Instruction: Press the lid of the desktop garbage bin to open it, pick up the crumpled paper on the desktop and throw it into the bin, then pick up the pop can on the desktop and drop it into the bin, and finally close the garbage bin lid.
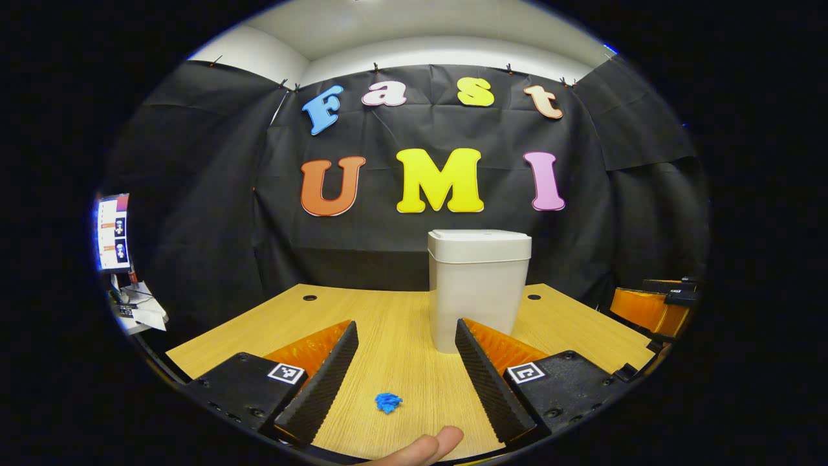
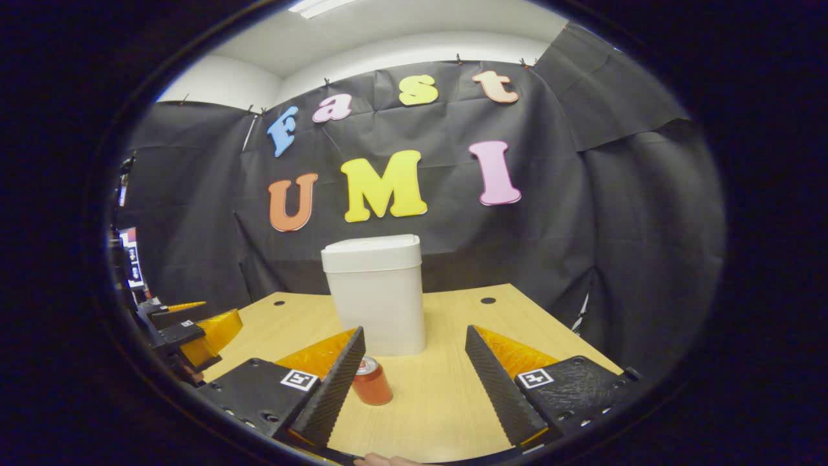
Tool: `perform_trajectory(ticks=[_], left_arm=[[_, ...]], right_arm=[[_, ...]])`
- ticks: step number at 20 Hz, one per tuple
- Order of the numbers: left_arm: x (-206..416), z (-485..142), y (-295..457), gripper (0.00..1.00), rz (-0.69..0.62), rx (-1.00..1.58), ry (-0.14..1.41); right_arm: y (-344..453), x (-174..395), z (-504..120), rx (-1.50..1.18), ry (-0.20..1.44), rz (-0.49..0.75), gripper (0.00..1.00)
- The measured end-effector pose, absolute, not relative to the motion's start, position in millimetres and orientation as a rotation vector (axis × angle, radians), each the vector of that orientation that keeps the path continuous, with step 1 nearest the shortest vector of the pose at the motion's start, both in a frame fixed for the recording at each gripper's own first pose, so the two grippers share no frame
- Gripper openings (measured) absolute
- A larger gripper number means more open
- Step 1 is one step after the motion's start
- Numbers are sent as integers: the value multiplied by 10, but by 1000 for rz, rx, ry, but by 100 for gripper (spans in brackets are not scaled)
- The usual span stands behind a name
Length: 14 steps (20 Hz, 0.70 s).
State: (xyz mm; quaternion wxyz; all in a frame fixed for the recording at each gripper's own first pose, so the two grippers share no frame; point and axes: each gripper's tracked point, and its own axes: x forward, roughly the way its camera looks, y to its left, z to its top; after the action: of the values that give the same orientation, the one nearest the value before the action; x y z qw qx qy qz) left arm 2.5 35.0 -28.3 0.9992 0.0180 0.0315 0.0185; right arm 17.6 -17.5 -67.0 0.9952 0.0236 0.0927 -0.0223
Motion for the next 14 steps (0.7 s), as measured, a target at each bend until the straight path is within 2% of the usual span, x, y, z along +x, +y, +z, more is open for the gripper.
perform_trajectory(ticks=[14], left_arm=[[96, -372, 499, 98, 58, 40, 95]], right_arm=[[-175, 274, -599, -27, 146, -37, 95]])
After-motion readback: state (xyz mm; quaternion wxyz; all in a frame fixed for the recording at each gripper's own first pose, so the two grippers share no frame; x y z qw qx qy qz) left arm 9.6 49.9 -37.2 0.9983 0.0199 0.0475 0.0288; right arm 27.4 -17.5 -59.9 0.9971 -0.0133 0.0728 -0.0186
